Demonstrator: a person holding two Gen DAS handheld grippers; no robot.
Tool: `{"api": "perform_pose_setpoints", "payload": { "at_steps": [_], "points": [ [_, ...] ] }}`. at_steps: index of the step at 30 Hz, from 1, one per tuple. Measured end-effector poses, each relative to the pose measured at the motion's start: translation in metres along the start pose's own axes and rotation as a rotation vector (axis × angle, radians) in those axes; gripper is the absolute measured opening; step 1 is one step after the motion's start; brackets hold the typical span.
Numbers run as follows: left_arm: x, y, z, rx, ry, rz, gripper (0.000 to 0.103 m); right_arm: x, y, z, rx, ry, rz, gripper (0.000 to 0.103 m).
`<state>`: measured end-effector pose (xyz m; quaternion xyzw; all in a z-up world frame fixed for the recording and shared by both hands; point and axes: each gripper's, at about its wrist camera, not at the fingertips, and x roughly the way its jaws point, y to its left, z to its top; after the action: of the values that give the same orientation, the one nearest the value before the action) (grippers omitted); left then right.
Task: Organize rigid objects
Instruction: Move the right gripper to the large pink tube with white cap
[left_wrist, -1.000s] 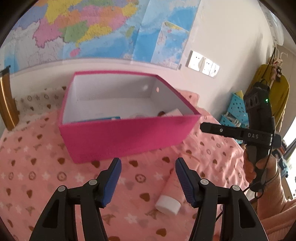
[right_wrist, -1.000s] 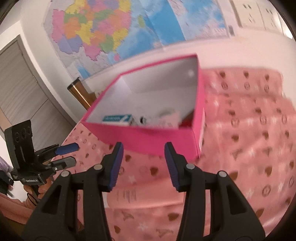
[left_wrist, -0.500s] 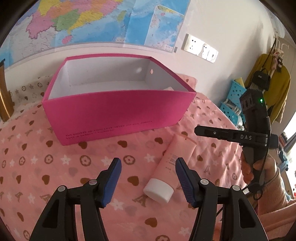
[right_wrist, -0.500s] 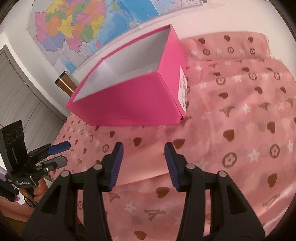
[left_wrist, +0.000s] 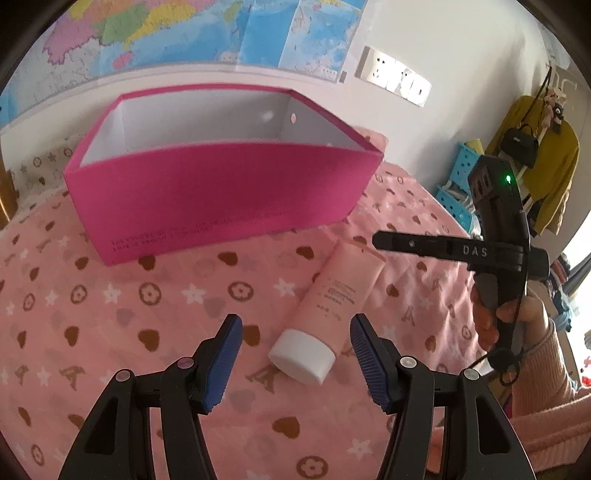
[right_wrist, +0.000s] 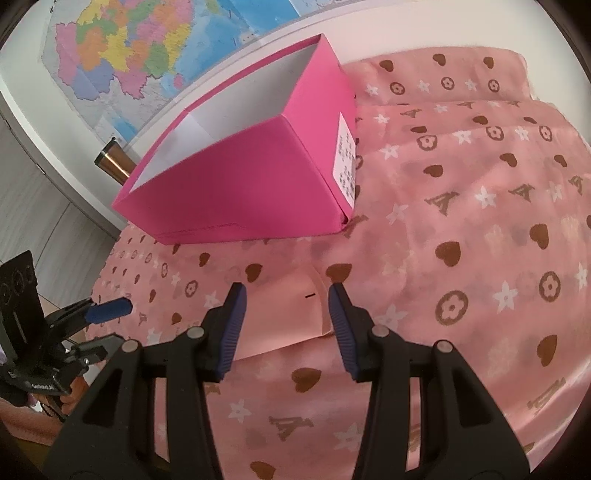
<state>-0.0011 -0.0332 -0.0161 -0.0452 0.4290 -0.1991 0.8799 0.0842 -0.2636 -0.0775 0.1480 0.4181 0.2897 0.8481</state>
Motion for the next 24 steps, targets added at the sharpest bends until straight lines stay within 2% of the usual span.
{"api": "perform_pose_setpoints", "payload": {
  "at_steps": [6,12,17,24],
  "points": [
    [0.012,-0.001,-0.010,-0.029,0.070,-0.078,0.062,0.005,-0.001,0.000,0.001,0.013,-0.001,0.048],
    [0.020,-0.006,-0.016,-0.041,0.109,-0.096,0.060,0.012,0.000,-0.003,-0.007,0.032,0.005,0.048],
    [0.019,-0.003,-0.016,-0.060,0.097,-0.083,0.054,0.014,0.006,-0.006,-0.035,0.044,-0.002,0.048],
    [0.022,0.006,-0.013,-0.088,0.091,-0.047,0.042,0.010,0.015,-0.011,-0.060,0.061,0.031,0.048]
  ]
}}
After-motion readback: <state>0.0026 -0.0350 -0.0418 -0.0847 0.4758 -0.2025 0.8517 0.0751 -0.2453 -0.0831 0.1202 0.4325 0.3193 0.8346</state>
